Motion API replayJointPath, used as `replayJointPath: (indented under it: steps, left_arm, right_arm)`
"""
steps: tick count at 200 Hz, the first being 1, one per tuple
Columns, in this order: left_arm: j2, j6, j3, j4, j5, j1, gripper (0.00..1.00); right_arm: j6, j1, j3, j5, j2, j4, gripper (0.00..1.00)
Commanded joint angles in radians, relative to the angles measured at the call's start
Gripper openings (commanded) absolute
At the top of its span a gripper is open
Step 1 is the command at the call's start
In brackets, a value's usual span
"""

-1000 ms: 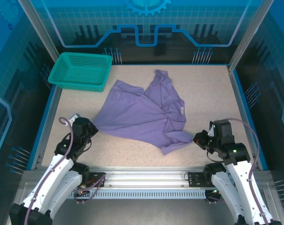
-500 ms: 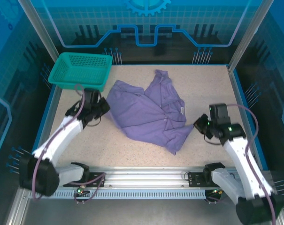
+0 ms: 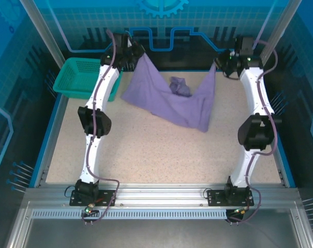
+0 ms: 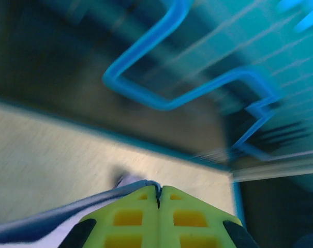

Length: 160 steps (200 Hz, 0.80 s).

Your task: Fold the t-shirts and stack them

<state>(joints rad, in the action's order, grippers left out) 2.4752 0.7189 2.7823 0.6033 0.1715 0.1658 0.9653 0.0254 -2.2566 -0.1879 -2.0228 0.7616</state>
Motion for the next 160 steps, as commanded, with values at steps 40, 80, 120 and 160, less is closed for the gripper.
replayJointPath:
  steps: [40, 80, 120, 160]
  left_arm:
    - [-0.862, -0.03, -0.775, -0.52, 0.183, -0.085, 0.0]
    - [-1.338, 0.08, -1.506, -0.615, 0.172, -0.067, 0.0]
    - [-1.839, 0.145, -2.071, -0.321, -0.044, -0.009, 0.2]
    - [-2.3, 0.161, -2.162, 0.135, -0.493, -0.008, 0.5]
  right_arm:
    - [-0.218, -0.167, 0.133, 0.095, 0.492, 0.054, 0.0]
    - [-0.18, -0.227, 0.928, 0.168, 1.105, -0.107, 0.0]
    - [-0.149, -0.23, 1.338, 0.228, 1.48, 0.175, 0.0]
    - [-0.046, -0.231, 1.43, 0.355, 1.645, 0.333, 0.23]
